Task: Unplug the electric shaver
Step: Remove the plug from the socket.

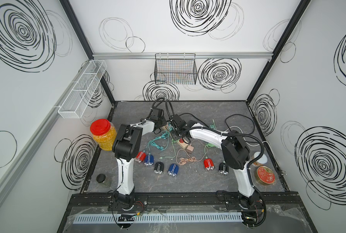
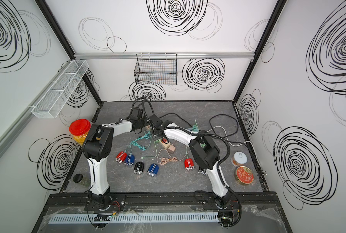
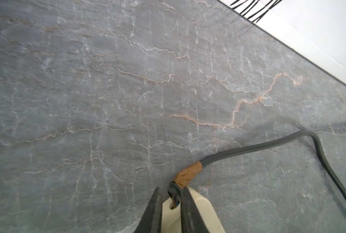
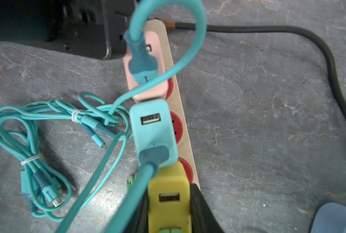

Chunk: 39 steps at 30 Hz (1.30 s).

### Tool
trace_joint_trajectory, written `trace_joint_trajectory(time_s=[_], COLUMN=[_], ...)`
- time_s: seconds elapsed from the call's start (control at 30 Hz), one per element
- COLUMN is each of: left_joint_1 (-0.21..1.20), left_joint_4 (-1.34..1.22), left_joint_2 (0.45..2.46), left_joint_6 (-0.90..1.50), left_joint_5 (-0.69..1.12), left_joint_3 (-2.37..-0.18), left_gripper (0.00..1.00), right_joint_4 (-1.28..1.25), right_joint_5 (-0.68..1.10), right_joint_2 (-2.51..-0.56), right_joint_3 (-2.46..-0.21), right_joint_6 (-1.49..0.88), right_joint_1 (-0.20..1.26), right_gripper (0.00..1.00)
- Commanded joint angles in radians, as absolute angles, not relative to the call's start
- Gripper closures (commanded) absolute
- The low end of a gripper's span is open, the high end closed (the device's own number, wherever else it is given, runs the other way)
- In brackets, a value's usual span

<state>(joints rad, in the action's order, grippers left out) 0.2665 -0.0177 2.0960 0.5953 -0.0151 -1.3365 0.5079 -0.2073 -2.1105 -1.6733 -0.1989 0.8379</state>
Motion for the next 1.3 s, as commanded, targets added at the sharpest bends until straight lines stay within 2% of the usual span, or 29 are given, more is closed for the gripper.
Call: trace_joint_trajectory(time_s=[0.0,0.37,0.63,1.27], left_joint_1=[0.29,0.247,0.235,0.232], left_joint_4=[0.077,-0.115,-0.08,-0.068], left_joint_2=[2.097,1.995,2.036,2.054], left_joint_6=[0.594,0.672,0.658,0.657], left_joint_5=[0.088,0.207,0.243,0.19], left_joint_3=[-1.276,-1.129,-1.162,-1.132], left_gripper=[0.79,0.79,0.79,0.79], right_joint_4=[0.504,0.472,0.475,0.439], right_joint_5=[-0.272,-0.256,-0.253,-0.276], right_joint_2=[-2.047,-2.026,-2.031,-1.978], right_joint_3=[-1.675,-1.652,-1.66,-1.645], right_joint_6=[-0.189,-0.19,-0.189,-0.124], right_joint_1=[0.829,0.826,0.825,0.833], right_gripper=[0.7,0.71,0.71,0.72])
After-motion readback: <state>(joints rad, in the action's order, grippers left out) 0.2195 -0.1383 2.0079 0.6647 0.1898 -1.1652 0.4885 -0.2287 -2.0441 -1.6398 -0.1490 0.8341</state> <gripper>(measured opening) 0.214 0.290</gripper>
